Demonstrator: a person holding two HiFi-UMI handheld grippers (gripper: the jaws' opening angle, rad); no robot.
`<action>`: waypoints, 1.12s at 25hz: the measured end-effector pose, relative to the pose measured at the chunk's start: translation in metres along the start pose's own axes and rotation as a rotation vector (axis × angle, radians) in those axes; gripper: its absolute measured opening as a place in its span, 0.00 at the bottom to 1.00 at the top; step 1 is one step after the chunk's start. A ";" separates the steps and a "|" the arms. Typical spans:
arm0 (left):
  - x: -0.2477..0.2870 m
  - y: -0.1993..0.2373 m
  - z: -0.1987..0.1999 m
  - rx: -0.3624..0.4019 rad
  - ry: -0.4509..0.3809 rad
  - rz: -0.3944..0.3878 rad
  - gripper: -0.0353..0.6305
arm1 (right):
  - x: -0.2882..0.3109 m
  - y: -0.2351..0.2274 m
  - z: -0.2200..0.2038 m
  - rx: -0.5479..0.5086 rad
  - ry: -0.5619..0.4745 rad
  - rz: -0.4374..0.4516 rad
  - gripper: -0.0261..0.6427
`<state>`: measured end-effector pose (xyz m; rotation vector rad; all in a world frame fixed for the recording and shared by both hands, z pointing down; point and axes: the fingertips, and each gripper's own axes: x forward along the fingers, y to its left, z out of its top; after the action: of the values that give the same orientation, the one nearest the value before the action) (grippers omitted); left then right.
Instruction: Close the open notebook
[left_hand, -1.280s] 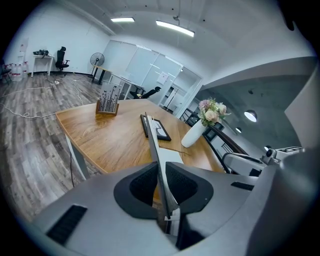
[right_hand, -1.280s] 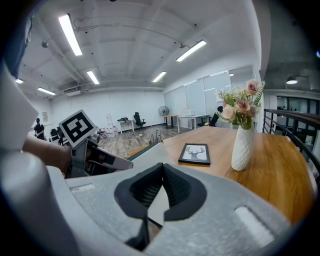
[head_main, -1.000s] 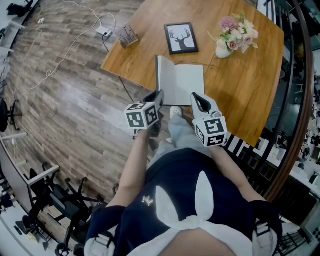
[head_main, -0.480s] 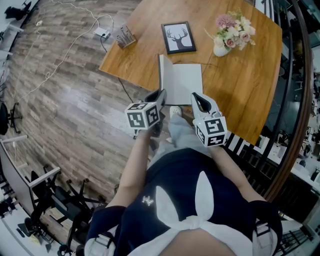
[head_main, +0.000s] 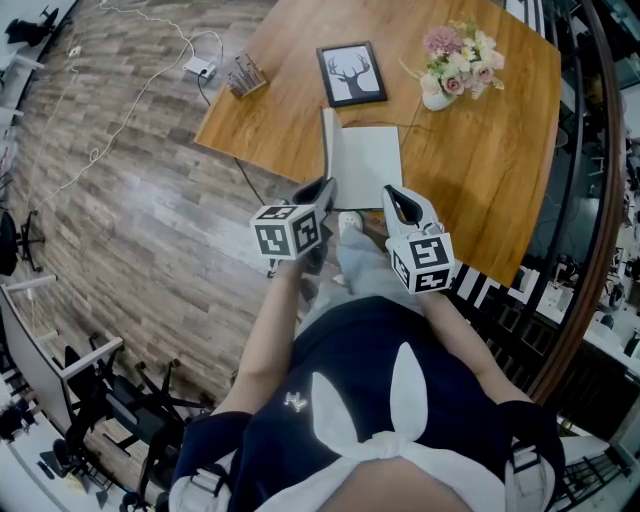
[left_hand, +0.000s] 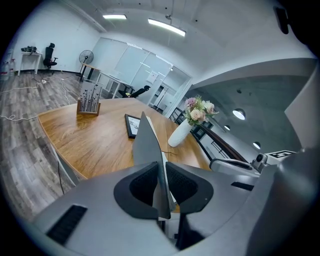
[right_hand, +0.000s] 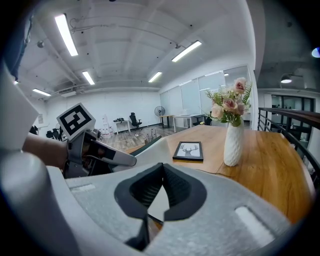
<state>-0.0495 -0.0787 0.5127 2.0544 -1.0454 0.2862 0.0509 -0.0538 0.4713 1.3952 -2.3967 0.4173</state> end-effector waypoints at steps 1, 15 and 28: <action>0.001 -0.001 0.000 0.001 0.001 -0.002 0.15 | 0.000 -0.001 0.000 0.001 0.000 -0.001 0.04; 0.009 -0.015 -0.002 0.014 0.012 -0.040 0.15 | -0.007 -0.008 -0.004 0.010 -0.003 -0.020 0.04; 0.021 -0.028 -0.004 0.024 0.032 -0.078 0.16 | -0.012 -0.017 -0.009 0.027 0.003 -0.046 0.04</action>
<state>-0.0139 -0.0781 0.5105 2.0999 -0.9440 0.2913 0.0728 -0.0493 0.4758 1.4578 -2.3602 0.4408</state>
